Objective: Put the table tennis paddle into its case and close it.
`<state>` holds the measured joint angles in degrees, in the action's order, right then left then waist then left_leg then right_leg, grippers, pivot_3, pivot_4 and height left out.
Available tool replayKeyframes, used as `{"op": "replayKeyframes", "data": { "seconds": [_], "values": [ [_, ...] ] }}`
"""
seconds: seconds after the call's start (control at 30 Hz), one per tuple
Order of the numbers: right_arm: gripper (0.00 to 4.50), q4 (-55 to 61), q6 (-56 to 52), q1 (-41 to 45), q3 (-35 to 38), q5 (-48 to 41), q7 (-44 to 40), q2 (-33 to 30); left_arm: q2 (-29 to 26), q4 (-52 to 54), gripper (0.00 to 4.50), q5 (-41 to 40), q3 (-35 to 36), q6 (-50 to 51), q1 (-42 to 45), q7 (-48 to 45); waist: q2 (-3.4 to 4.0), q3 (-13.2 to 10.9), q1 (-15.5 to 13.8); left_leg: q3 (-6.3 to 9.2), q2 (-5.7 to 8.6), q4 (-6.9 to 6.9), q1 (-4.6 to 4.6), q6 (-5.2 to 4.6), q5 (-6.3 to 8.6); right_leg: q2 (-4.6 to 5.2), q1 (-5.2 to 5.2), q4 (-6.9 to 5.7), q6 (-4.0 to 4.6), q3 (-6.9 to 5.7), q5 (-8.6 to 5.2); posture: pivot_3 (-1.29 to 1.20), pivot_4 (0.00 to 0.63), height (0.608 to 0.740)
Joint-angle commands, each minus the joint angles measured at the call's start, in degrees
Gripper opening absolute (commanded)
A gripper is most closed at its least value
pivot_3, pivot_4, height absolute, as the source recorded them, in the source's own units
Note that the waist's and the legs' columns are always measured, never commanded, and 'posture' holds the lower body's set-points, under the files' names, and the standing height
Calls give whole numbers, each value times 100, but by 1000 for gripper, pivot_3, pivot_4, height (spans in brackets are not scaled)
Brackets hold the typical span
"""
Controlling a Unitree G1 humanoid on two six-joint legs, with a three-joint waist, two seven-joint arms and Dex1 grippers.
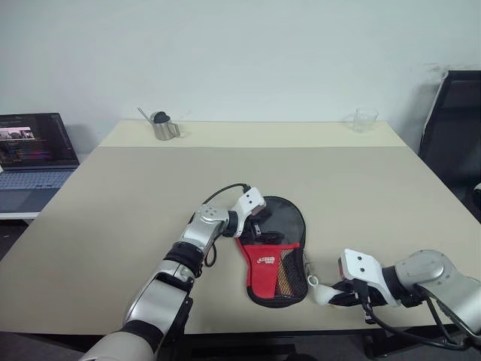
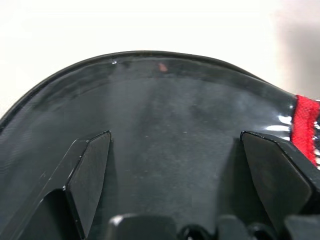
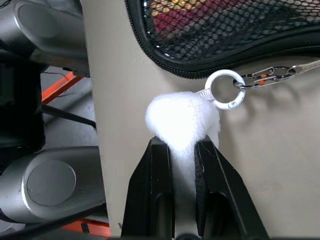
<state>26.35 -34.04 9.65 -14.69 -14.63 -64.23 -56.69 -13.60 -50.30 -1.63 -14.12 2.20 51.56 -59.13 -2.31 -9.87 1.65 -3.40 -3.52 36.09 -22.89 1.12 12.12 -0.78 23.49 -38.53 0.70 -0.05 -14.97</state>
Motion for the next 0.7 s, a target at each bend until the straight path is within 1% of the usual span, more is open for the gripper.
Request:
{"op": "replayKeyframes", "data": {
  "seconds": [0.03,0.23,0.47,0.7],
  "values": [
    [114,102,129,-96,-140,-30,-269,-74,-30,-309,4500,275,-65,69,7,161,0,0,0,0,0,0,0,0,0,0,-1,0,1,-3,0,0,150,740],
    [97,92,470,-273,32,-150,-526,-145,-14,-512,4500,306,-64,27,114,272,0,0,-1,8,-2,0,-1,0,0,1,-9,2,11,-27,-6,0,150,740],
    [96,215,1029,-764,207,-290,-902,-266,-3,-571,4500,339,-95,23,115,309,-1,0,-4,10,-1,1,0,0,0,2,-18,3,13,-40,-8,0,150,740],
    [96,278,1300,-1022,76,-254,-1178,-332,23,-646,4500,405,-144,46,206,305,-1,0,-9,13,0,2,3,1,0,3,-22,2,13,-43,-8,0,150,740]
  ]
}}
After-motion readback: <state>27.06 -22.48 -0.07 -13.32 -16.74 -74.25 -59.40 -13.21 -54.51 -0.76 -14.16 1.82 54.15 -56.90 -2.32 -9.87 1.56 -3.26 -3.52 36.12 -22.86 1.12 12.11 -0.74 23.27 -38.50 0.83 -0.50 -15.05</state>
